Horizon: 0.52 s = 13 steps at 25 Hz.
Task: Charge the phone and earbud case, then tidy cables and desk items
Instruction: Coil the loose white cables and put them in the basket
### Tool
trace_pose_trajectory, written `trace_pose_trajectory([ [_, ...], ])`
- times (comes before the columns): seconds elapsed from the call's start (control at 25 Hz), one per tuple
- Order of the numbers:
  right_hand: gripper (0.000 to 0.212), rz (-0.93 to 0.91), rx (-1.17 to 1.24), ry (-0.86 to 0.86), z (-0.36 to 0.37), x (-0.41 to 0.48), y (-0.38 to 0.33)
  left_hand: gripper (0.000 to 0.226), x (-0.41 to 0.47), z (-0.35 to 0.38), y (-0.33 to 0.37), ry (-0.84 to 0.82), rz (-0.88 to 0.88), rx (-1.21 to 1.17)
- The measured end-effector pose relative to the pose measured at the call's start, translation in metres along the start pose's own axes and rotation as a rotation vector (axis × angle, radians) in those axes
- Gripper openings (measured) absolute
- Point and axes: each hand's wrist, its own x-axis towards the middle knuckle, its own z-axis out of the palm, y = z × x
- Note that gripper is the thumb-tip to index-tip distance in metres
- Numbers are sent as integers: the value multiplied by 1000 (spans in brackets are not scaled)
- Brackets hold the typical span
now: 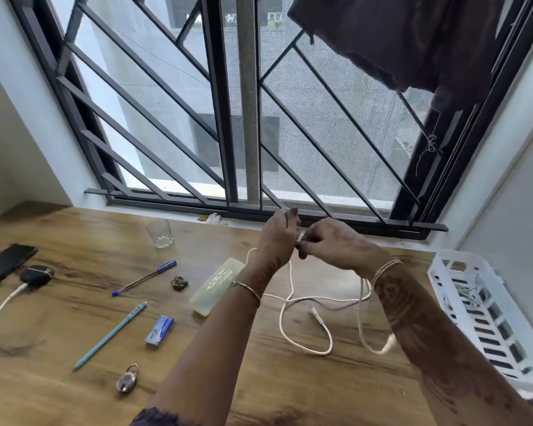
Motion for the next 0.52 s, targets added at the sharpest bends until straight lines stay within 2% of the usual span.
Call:
trace_pose_trajectory([
  [0.04, 24, 0, 22, 46, -4, 1, 1, 32, 0, -2, -8, -7, -30, 66],
  [0.08, 26, -1, 47, 97, -8, 4, 3, 34, -2, -3, -16, -49, -79, 16],
  [0.2, 27, 26, 98, 232, -9, 18, 15, 47, -20, 4, -23, -173, -219, -285],
  [0.28, 28, 55, 142, 286, 0, 26, 26, 50, -32, 13, -19, -131, -267, -447],
  [0.36, 31, 80, 233, 303, 16, 29, 37, 48, -41, 13, -19, -113, -331, -680],
  [0.52, 42, 127, 274, 249, 55, 27, 58, 53, -51, 9, -29, -294, -524, -1084],
])
